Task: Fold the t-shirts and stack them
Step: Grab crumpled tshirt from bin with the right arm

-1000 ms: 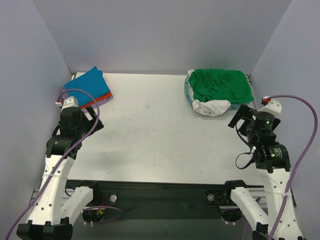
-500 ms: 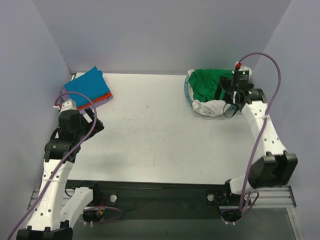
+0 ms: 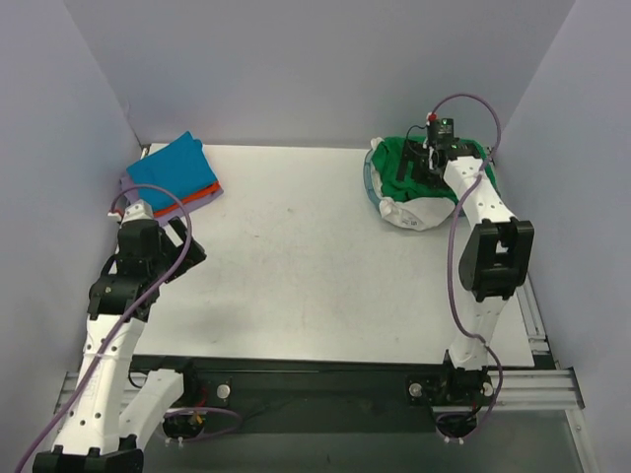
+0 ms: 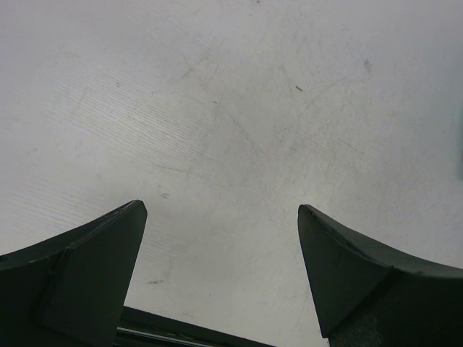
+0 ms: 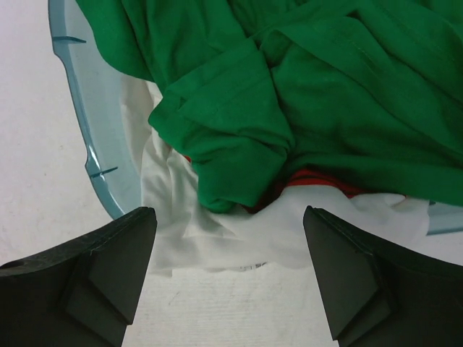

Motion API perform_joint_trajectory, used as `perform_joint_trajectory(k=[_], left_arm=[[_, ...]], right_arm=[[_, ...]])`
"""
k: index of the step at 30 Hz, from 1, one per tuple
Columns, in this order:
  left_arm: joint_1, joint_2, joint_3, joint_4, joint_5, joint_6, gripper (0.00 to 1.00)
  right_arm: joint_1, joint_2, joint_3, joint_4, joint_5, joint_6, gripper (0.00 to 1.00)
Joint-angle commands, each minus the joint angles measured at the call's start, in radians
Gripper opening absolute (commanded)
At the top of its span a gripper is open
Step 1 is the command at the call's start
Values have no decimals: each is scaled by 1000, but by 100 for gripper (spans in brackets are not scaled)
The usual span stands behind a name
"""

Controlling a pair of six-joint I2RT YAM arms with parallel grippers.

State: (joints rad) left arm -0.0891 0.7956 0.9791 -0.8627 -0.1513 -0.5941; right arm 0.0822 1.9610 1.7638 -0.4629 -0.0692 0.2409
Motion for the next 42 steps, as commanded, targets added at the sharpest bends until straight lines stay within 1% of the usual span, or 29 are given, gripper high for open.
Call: perform_joint_trajectory(k=[1,8,10,11,13,15,18,19,21,22,24,25,26,30,35,37,40,42], left_arm=[[2,11,4,7,9,-25,97],[3,50,4,33,6,-38,97],[2,63,12,31,4,-41,97],[2,68,13,33,2,-41,97],[2,73,16,36,2,-44,97],[2,74,15,37,4,-47,97],[3,73,12,44,6,-49,97],[2,71,12,44,6,-49,97],[2,68,12,44,6,-49,97],[2,64,12,44,7,-49,97],[2,59,10,44,7,-49,97],[3,54,10,42,7,-49,97],[2,51,9,42,9,-49,97],[2,33,6,40,7,-47,97],[3,16,-5,39,-2,-53,97],[3,5,-14,45,2,-55,97],[3,-2,-28,50,21,-55,97],[3,-9,-33,53,29,-53,97]], right_arm=[[21,47,71,-16,12,-26,86],[51,147,102,-31,55,-51,84],[54,164,115,-34,66,-48,83],[56,177,120,-36,107,-46,82],[56,190,137,-40,114,-41,78],[57,202,146,-42,117,-48,71],[57,214,155,-45,131,-52,61],[56,214,160,-46,134,-54,53],[54,214,161,-49,137,-58,44],[56,214,167,-49,138,-58,32],[56,207,175,-49,137,-57,18],[54,207,183,-51,129,-58,5],[54,197,198,-52,123,-60,0],[56,141,241,-60,91,-54,0],[68,-28,292,-62,89,-40,0],[77,-83,332,-62,101,-35,0],[100,-207,405,-62,117,-32,0],[131,-247,453,-59,112,-34,0]])
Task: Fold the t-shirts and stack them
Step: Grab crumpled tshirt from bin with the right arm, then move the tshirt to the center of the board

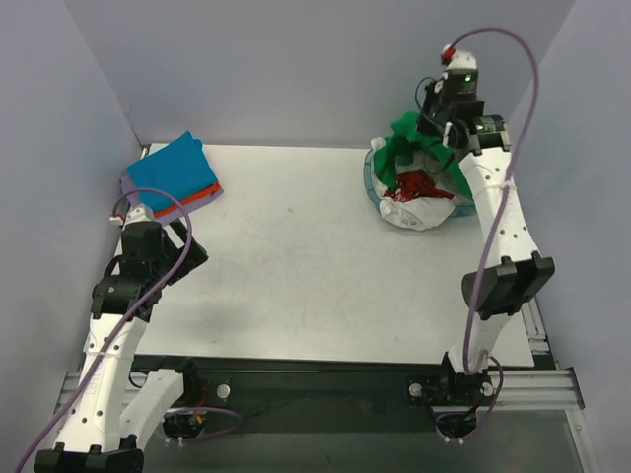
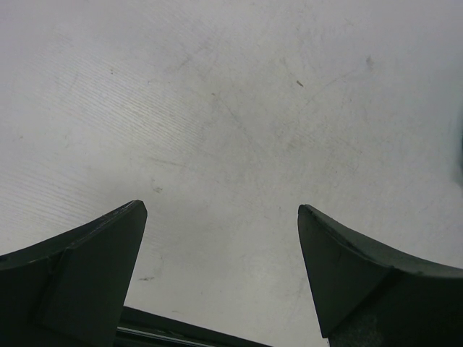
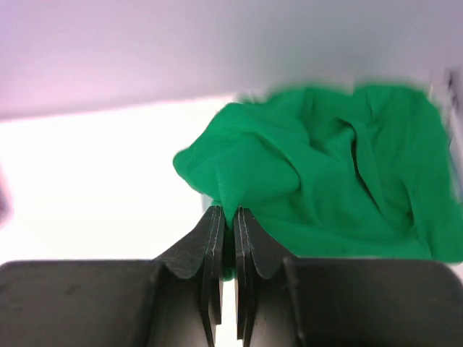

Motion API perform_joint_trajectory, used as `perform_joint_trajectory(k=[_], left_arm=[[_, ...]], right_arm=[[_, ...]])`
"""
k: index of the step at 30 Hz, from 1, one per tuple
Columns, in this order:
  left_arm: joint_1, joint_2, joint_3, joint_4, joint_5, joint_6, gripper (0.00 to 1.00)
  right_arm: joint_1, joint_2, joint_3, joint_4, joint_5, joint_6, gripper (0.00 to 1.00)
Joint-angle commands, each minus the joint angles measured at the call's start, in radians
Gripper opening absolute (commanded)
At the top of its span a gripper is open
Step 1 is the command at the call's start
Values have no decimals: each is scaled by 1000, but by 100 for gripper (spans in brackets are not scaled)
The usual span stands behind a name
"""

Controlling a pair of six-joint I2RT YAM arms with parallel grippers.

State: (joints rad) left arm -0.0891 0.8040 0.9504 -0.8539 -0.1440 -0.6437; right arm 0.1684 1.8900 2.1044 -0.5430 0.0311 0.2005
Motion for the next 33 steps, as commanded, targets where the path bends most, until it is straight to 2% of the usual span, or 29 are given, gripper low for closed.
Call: perform_joint_trajectory(k=[1,8,13,17,20,22,28,29,30,33], left_arm=[[2,-20,-10,42,24,-4,97],[3,-45,-35,64,40,-4,97],[3,-55,-50,72,57,-4,97],[2,-68,-64,76,57,-2,97],[3,-72,-70,79,54,13,97],[3,-66,-70,78,52,19,97],[2,-42,-73,81,38,38,97],[2,-40,-78,82,37,41,96],[2,-34,-81,79,32,42,95],[-11,-20,-90,79,24,64,91]], right_arm=[[58,-193,159,25,3,7,0],[230,-339,259,184,-206,34,0],[376,-354,304,296,-409,151,0],[424,-358,281,351,-454,230,0],[415,-387,162,345,-391,223,0],[393,-422,12,344,-346,220,0],[234,-474,-337,325,-303,280,0],[217,-477,-448,312,-286,274,8],[195,-482,-501,304,-271,264,28],[181,-497,-694,267,-223,182,68]])
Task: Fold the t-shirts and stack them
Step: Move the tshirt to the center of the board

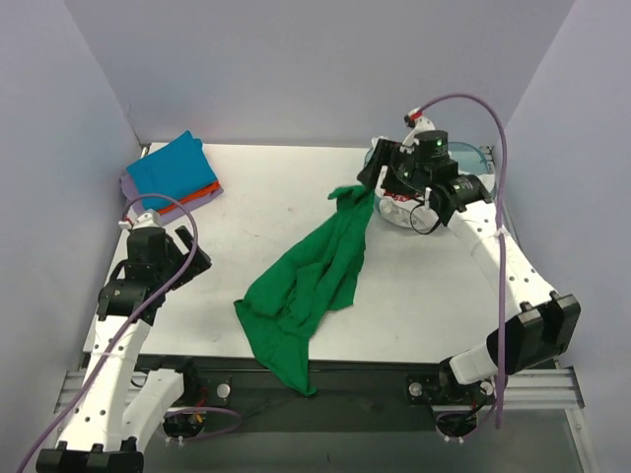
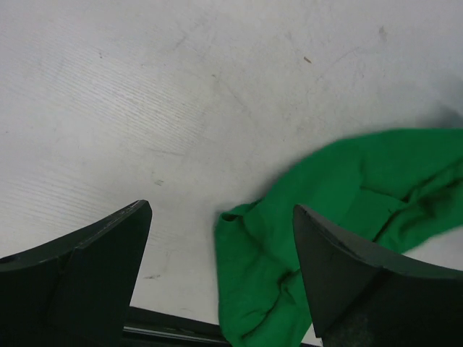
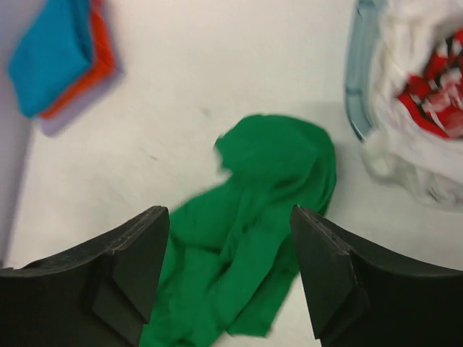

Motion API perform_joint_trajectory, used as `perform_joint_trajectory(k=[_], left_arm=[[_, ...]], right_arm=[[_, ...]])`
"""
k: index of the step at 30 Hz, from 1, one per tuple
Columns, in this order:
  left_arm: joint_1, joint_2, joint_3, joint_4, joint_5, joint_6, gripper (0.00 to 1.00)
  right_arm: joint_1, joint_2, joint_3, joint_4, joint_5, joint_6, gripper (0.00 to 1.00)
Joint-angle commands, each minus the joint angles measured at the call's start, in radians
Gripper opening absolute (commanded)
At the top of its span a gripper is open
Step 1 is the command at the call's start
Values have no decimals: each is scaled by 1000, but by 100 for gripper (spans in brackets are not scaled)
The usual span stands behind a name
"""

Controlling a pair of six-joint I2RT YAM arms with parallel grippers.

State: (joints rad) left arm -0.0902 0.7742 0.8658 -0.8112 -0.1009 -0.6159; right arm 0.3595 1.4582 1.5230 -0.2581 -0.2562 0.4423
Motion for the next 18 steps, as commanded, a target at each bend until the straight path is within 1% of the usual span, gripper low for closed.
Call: perform_joint_trajectory(k=[1,2,5,6,9,13,16,18], left_arm=[[-26,17,-8,38,-7,41,90],[-35,26,-10,35,-2,39,89],[-86,66,-42,30,29,-1,89],[-100,79,-71,38,55,-14,89],[-143,89,-125,92,93,-86,89],[-189,102,-220,249,184,-175,89],[-217,144,-254,338,207,-225,89],[-232,203,-255,369,214,-243,89]], right_arm=[[-10,-73,-159,-27,74,-80,70],[-11,-79,-234,-38,74,-106,71],[-10,-104,-342,-44,72,-106,73],[-11,-108,-401,-43,71,-103,73],[-11,-110,-473,-40,72,-80,73],[-11,-61,-512,-18,71,-63,72],[-8,-1,-505,-6,68,-53,71],[-10,31,-491,-4,61,-51,71]])
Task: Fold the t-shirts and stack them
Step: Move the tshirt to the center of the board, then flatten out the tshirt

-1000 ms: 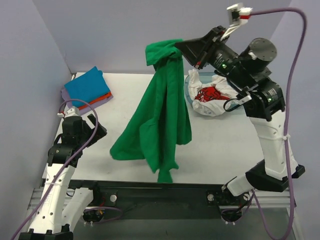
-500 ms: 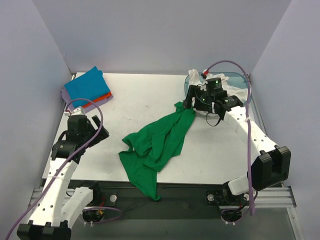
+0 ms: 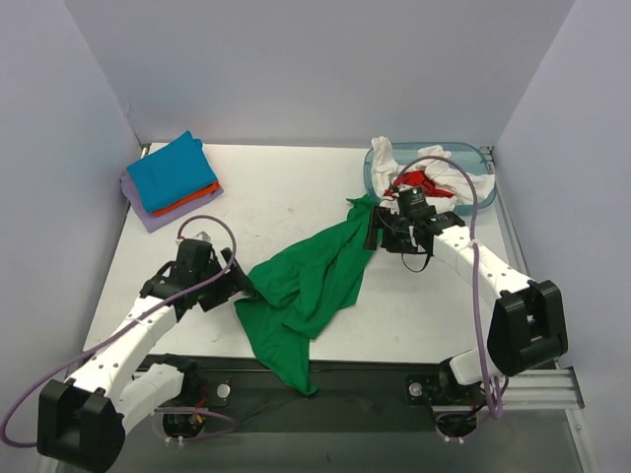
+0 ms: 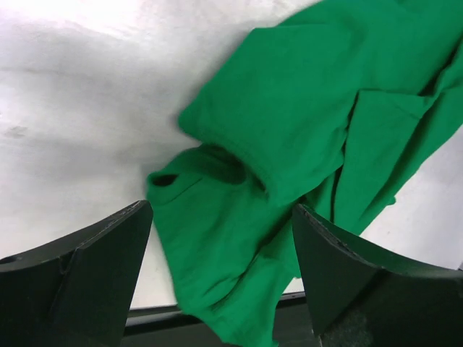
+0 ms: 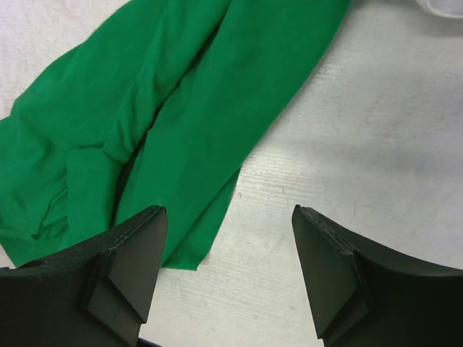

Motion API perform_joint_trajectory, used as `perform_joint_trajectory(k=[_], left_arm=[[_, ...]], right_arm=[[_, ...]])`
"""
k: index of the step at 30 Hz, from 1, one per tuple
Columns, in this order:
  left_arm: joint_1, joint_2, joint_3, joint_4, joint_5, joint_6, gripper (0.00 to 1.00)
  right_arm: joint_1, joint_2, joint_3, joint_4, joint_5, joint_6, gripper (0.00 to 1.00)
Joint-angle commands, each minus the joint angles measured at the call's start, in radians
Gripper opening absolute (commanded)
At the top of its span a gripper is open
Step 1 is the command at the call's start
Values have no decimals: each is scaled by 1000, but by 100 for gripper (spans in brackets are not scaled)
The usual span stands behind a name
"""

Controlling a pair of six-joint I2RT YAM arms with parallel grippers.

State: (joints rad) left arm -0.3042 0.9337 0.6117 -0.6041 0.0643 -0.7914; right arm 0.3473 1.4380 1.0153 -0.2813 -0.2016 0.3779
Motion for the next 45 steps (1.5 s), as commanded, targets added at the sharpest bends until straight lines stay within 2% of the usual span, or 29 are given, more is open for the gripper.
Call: perform_joint_trajectory(k=[1,7,15,18,19,20,22,23,25,26,28,29,32,40,45], left_arm=[[-26,65,-3,197,60,-71,89],[-59,240,20,314,106,-78,87],[-73,412,91,303,111,-35,77],[-75,450,86,354,129,-40,62],[-75,459,92,360,134,-40,52],[-75,480,98,366,134,-39,49],[-73,504,123,365,140,-26,39],[-72,520,134,360,138,-11,29],[-65,531,155,343,129,17,18],[-61,540,178,342,126,26,7],[-35,547,206,325,120,55,0],[-23,553,241,316,120,66,0],[19,570,307,270,120,121,0],[135,562,620,60,68,294,0],[220,516,698,4,17,345,0]], right_arm=[[4,82,29,24,4,15,71],[4,217,81,37,-25,15,68],[30,332,184,41,-35,18,66],[36,373,206,39,-39,7,65],[38,386,221,36,-41,9,65],[38,398,229,33,-47,9,62],[38,430,249,25,-64,7,52],[38,438,255,21,-68,7,42],[39,456,272,4,-82,0,32],[38,460,278,-4,-87,-7,24],[38,455,289,-28,-94,-19,16],[36,449,295,-35,-94,-23,9],[33,411,299,-55,-91,-33,0],[28,159,256,-183,-64,-48,0],[47,-20,122,-303,-48,-59,0]])
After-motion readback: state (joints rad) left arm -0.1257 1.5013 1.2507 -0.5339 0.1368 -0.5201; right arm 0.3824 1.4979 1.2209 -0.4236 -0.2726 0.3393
